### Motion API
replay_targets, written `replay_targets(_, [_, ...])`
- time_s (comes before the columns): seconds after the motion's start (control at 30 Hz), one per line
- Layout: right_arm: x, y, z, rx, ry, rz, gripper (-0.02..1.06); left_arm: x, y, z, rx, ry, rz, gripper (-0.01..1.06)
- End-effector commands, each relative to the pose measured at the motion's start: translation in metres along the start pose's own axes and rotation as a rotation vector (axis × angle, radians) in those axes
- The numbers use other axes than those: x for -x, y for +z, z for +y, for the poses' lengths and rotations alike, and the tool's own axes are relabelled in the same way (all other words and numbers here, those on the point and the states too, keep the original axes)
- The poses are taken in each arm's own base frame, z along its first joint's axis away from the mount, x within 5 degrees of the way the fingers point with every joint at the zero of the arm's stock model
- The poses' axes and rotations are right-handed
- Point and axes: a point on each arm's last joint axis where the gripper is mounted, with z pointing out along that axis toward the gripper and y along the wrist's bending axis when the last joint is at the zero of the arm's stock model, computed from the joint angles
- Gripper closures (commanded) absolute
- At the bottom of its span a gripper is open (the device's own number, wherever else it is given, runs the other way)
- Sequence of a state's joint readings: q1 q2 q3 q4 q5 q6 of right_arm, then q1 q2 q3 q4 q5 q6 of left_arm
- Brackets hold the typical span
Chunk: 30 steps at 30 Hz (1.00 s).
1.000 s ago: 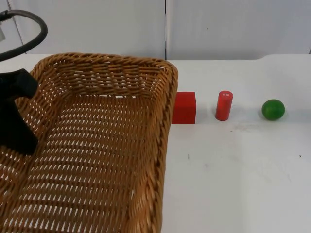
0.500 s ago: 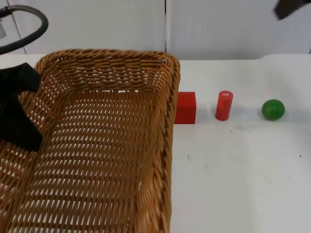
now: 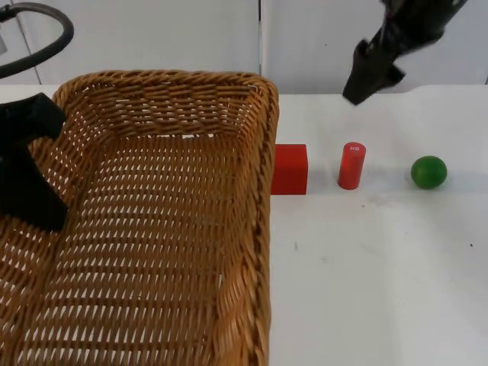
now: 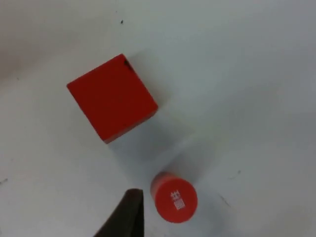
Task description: Pick up the basket with the left hand and place the object to the left of the red cylinder into the basket with the right hand.
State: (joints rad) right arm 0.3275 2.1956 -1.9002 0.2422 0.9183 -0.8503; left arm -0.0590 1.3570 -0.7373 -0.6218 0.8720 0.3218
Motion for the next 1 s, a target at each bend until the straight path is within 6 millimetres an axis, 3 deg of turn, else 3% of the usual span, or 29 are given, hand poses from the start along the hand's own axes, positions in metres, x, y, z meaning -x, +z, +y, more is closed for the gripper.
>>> replay_targets(0.0, [0.003, 0.011, 0.003, 0.03, -0.065, -0.015, -0.01, 0.002, -0.004, -0.004, -0.026, -0.024, -0.023, 1.05])
replay_targets(0.37, [0.014, 0.053, 0.031, 0.146, -0.252, -0.097, -0.01, 0.002, -0.004, -0.004, -0.026, -0.031, -0.023, 1.05])
replay_targets(0.47, [0.015, 0.06, 0.034, 0.145, -0.256, -0.104, -0.01, 0.002, -0.004, -0.004, -0.026, -0.031, -0.023, 1.05])
replay_targets(0.6, [0.014, 0.09, 0.042, 0.133, -0.257, -0.102, -0.01, 0.002, -0.004, -0.004, -0.026, -0.031, -0.023, 1.05])
replay_targets(0.8, [0.01, 0.116, 0.047, 0.161, -0.263, -0.084, -0.01, 0.002, -0.004, -0.004, -0.026, -0.038, -0.023, 1.05])
replay_targets(0.97, [0.012, 0.126, 0.049, 0.191, -0.245, -0.103, -0.01, 0.002, -0.004, -0.004, -0.028, -0.052, -0.021, 1.05])
